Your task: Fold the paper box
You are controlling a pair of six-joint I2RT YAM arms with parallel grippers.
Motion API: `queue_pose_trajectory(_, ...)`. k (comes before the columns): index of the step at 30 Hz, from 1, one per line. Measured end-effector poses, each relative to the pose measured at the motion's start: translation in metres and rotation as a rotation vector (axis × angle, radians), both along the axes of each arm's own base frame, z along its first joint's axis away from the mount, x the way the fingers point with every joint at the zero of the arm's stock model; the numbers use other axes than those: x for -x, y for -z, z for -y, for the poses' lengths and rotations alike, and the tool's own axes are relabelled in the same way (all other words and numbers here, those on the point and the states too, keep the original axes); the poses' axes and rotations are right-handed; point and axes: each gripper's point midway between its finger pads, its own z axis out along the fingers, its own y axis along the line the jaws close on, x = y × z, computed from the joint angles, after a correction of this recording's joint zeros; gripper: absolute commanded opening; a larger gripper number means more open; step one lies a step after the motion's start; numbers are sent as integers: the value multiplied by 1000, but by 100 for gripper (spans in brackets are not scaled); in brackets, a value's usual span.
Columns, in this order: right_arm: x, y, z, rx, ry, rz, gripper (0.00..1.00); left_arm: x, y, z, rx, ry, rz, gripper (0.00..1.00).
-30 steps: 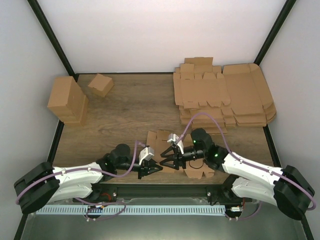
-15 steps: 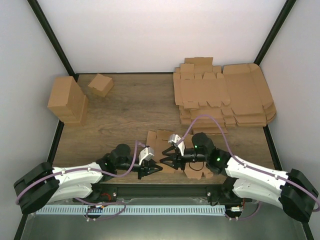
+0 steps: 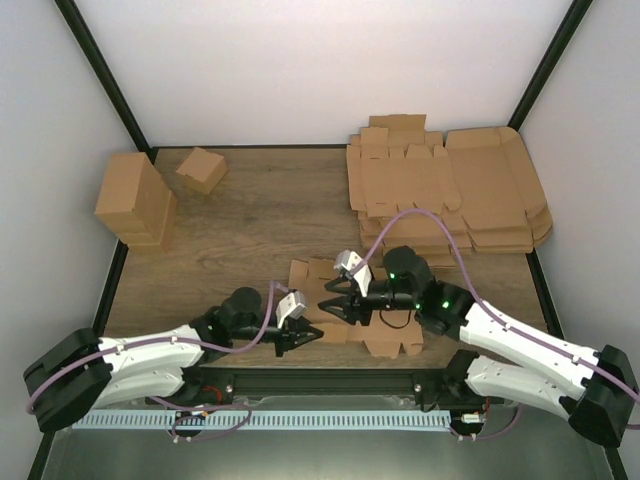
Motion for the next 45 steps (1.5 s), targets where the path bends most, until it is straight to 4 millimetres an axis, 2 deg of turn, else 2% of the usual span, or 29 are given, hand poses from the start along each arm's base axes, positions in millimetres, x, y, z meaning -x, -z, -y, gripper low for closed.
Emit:
queue_pose_trajectory(4,-9,-12,-4,58,-6,67,53,-10,-9,0,-5,-56,4,4)
queue_pose_trajectory(11,-21,-9,-9,209,-54,135,46,-19,-34,-1,45,-121,3,4)
queue_pose_trajectory(14,-20,-6,-8,251,-88,158,46,-18,-33,-3,39,-125,-6,4)
queue_pose_trajectory(21,-2,5,-3,301,-189,175,46,-16,-32,-6,27,-125,-14,4)
queue_pose_trajectory(26,14,12,-8,336,-250,198,41,-15,-29,-6,16,-126,-20,4)
queue_pose_trajectory(34,4,18,-11,382,-220,213,39,-15,-28,-7,11,-125,-23,4)
queue_pose_trajectory(41,9,27,-12,415,-248,220,40,-15,-28,-7,10,-124,-20,4)
queue_pose_trajectory(45,7,36,-13,445,-248,215,30,-15,-28,-7,11,-123,-20,4)
